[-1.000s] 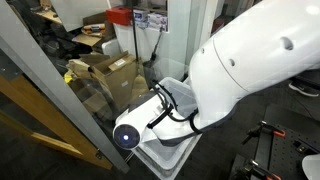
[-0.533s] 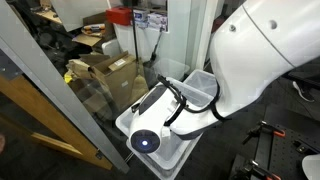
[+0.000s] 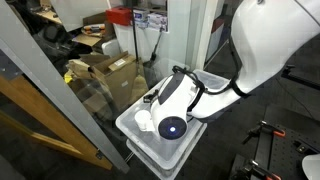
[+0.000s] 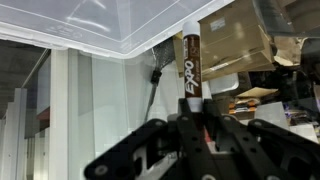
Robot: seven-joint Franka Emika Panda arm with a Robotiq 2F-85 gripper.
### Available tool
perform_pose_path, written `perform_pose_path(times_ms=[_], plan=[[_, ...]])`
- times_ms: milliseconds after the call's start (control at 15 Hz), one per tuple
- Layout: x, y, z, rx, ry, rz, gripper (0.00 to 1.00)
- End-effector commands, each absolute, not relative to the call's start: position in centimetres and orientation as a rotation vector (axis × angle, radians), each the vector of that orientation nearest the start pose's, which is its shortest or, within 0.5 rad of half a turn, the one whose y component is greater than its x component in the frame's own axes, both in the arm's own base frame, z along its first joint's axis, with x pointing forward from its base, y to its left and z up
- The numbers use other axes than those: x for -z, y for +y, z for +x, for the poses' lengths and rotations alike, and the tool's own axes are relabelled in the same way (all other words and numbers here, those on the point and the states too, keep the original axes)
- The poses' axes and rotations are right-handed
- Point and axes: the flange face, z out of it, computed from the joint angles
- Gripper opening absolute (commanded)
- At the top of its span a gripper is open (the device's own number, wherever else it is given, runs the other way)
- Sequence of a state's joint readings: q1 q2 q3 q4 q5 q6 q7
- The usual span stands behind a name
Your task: Pick up the pen out of the white cup and place it on top of the colourless box.
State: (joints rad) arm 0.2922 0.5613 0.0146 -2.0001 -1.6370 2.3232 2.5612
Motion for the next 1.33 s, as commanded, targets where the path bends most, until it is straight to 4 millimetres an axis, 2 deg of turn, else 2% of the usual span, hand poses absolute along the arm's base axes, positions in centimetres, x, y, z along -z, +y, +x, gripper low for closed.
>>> perform_pose_path(times_ms=[0,67,133,667,933,1267], plan=[[-17.6,13.6,55.7,1.559,1.367,-2.669,0.05],[-19.4,13.3,57.2,1.554,1.387,-2.666,0.05],[-19.6,12.5,57.4,1.548,1.402,-2.655,0.05],[-25.2,8.8,60.2,1.444,1.432,-2.502,0.05],[-26.9,7.9,60.7,1.328,1.395,-2.444,0.05],[-27.3,7.0,60.2,1.127,1.393,-2.381,0.05]])
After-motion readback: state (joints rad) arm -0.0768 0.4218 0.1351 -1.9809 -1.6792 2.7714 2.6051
